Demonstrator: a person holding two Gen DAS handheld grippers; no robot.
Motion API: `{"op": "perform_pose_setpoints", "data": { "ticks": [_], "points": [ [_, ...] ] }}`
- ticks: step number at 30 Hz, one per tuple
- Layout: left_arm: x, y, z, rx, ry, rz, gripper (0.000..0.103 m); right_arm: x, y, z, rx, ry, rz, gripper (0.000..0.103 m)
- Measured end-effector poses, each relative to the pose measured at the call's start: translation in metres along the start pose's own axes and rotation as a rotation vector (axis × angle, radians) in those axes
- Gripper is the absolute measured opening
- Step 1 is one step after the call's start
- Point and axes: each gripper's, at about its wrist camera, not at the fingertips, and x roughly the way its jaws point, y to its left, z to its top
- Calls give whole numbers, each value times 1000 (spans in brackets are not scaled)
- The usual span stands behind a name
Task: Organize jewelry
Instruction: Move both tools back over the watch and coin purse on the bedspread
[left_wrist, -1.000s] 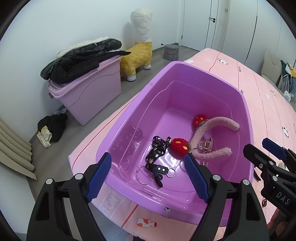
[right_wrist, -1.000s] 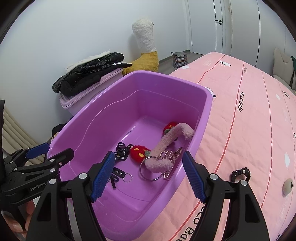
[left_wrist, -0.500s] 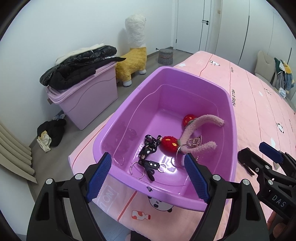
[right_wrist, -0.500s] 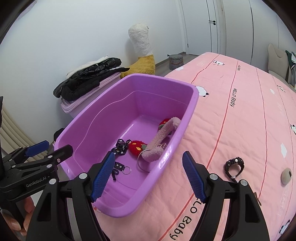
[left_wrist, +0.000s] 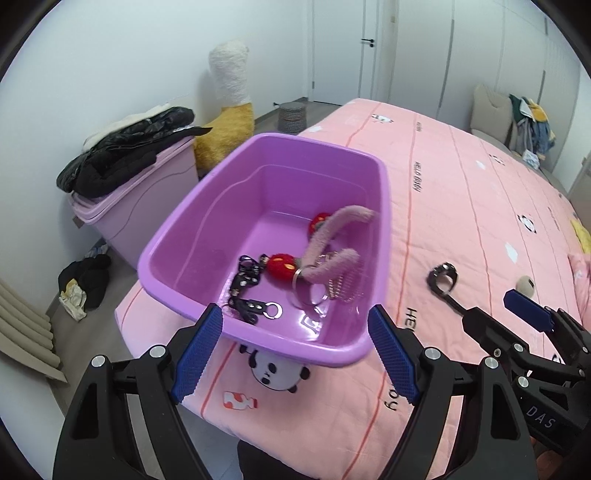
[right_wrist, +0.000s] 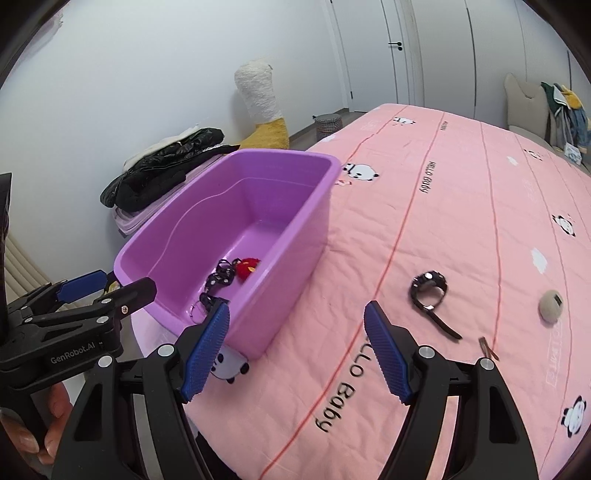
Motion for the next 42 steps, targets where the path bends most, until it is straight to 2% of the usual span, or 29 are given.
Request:
{"op": "perform_pose_setpoints", "data": {
  "ticks": [11,20,25,33,42],
  "points": [
    [-16,-70,-35,146,-17,-117,83,-49,-56,-58,109,-16,-55,72],
    [6,-124,-66,199,43,-211,84,-67,-129,-124,259,26,-164,72],
    [25,-148,-71,216,66,-225,84,-74,-171,-148,334,24,-220,72],
    [69,-181,-64,224,109,-212,84,-61,-223,-158,396,24,-268,72],
    [137,-212,-46,222,164,-161,84,-11,-274,-144,421,55,-284,72]
  ]
}}
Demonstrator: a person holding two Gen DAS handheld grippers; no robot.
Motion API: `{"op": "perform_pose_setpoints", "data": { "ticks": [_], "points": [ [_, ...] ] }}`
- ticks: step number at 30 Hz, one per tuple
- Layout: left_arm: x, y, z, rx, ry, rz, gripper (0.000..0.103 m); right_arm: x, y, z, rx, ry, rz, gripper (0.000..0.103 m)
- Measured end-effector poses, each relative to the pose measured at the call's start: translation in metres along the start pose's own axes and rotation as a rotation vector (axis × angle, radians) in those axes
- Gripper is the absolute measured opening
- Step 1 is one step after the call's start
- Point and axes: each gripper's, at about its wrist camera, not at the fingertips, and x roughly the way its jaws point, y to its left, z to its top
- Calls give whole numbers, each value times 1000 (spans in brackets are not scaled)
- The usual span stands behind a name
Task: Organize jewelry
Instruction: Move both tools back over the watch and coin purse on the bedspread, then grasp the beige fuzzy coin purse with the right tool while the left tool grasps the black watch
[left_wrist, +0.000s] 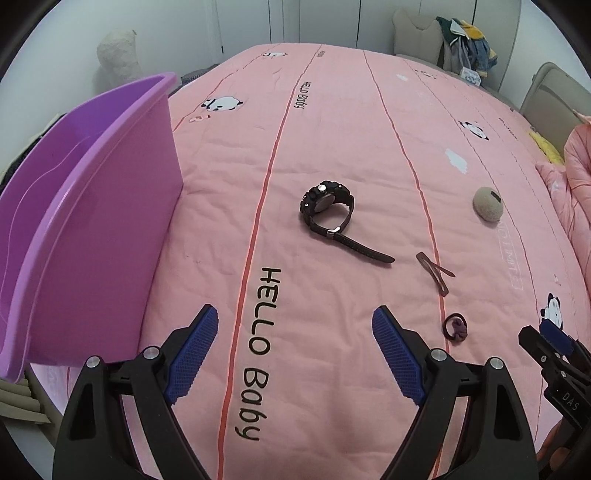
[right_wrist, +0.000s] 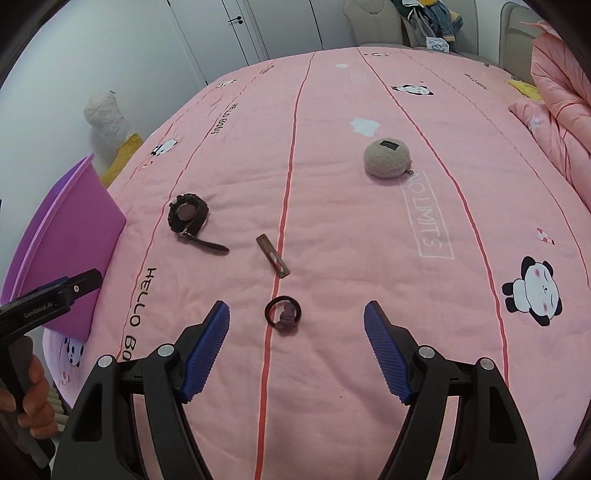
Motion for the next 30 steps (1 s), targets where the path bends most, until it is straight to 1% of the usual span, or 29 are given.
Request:
{"op": "perform_pose_setpoints", "data": {
  "ticks": [8,14,21,26,30],
  "points": [
    [51,-9,34,-55,24,24,84,42,-41,51,40,-27,-59,72],
    [87,-19,52,-88,41,31,84,67,-71,89,53,-54,-94,72],
    [122,-29,61,-107,71,45,84,102,-91,119,56,-53,-109,72],
    [138,-28,63,-130,80,57,84,130,-98,134,76,-31,-110,72],
    [147,-30,67,-131,77,74,84,151,-101,146,85,-14,-156,72]
  ]
}}
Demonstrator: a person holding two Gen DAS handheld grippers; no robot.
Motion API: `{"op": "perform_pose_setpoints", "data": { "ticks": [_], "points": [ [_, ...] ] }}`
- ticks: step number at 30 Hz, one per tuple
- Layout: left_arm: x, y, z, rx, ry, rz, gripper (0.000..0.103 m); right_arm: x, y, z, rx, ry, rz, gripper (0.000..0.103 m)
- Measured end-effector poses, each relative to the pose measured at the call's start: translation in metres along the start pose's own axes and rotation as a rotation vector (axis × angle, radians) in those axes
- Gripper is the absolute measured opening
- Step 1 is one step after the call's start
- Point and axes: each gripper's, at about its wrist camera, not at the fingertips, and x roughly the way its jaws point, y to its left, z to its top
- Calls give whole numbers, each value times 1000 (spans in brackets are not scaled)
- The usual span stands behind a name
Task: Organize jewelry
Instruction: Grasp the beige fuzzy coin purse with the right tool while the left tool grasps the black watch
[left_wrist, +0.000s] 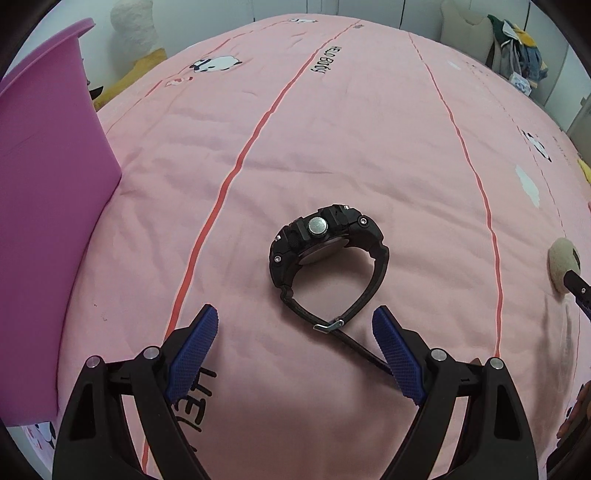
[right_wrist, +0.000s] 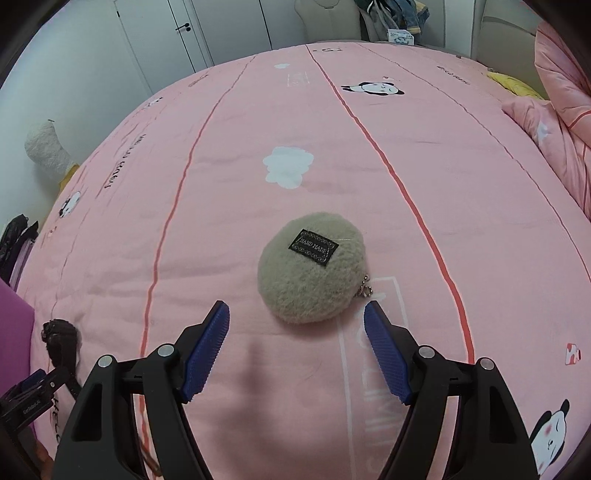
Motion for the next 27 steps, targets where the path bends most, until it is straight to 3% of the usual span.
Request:
{"op": "perform_pose_setpoints", "data": {
  "ticks": [6,19,21,24,27],
  "points": [
    [13,-4,6,-11,3,9,84,32,0,12,9,48,-52,72],
    [38,-16,18,-25,24,14,85,48,11,16,-60,17,-117,68],
    [37,-16,17,-24,13,9,79,47,12,17,-65,9,-115,58],
    [30,-21,13,12,-14,-4,63,43,13,15,-76,3,-109,53],
    [28,-20,9,20,-18,-7,62,39,14,13,-87,-7,-100,51]
  ]
}}
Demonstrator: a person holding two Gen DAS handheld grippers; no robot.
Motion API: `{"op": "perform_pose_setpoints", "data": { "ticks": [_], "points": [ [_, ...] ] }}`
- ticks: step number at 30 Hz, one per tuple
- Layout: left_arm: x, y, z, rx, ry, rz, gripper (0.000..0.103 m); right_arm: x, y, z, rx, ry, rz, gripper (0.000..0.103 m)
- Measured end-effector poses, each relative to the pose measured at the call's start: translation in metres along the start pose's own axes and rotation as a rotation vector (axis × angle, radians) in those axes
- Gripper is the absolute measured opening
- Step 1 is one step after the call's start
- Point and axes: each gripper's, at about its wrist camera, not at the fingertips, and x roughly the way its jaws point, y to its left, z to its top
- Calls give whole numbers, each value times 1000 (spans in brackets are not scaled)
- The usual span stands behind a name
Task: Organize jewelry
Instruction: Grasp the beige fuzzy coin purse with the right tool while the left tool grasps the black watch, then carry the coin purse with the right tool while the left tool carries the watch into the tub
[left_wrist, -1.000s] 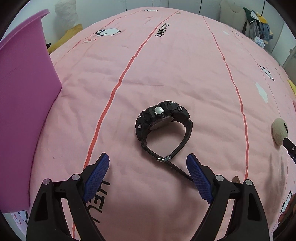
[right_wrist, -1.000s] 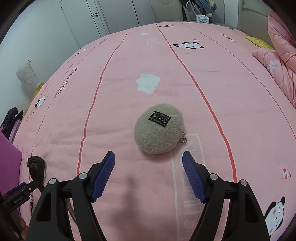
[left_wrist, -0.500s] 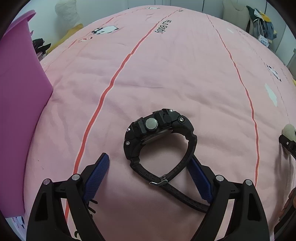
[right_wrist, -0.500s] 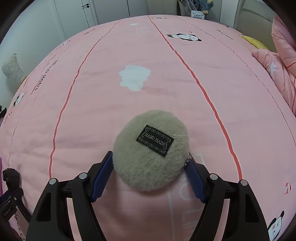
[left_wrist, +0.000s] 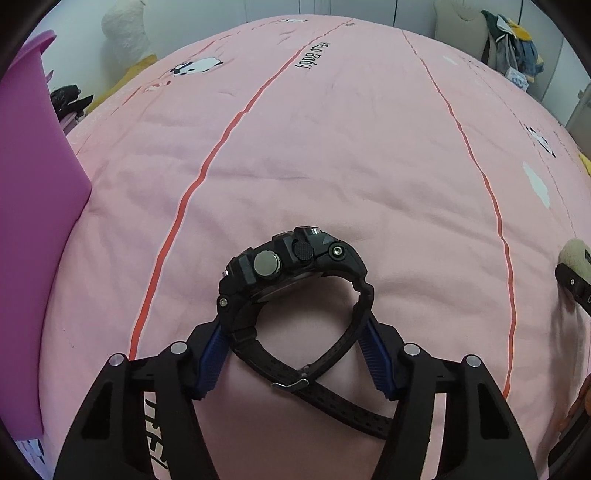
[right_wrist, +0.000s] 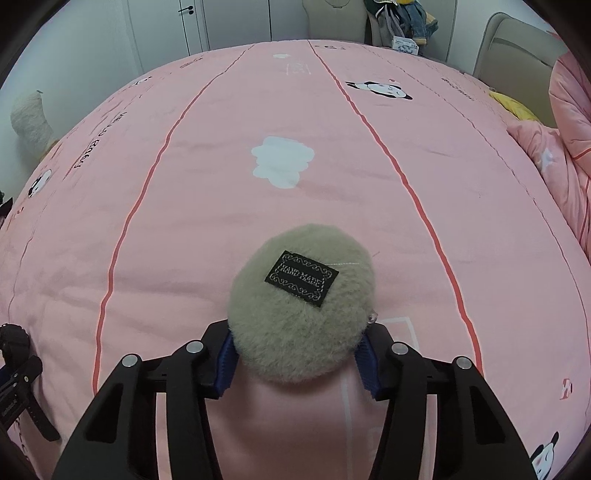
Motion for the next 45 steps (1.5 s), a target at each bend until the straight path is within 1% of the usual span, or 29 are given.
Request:
{"op": "perform_pose_setpoints", "data": {
  "ticks": [5,9,12,17,21,30,35,39,45],
  "points": [
    [-6,10,-5,-26,24,-25,61,-11,3,-10,-12,-2,22,50],
    [-17,20,-14,-33,41,-31,61,-29,8,-23,-13,-10,56,50],
    [-32,29,-24,-32,37,-30,61,-51,9,-35,-4,-21,83,50],
    [-63,45,-44,-31,38,-51,61,-94,13,-61,9,-31,111,50],
    [-99,52,-56,-21,2,-60,61,-137,20,-81,28,-46,142,50],
    [-182,74,-82,14,-91,-84,61,-230,52,-112,-1,-125,208,50],
    [-216,93,-94,13,-102,-77,61,-267,74,-127,-39,-143,242,50],
    [-240,111,-100,8,-129,-64,61,-294,98,-138,-80,-159,277,50],
    [-277,151,-104,-25,-178,-42,61,-325,143,-140,-168,-182,334,50]
  ]
}}
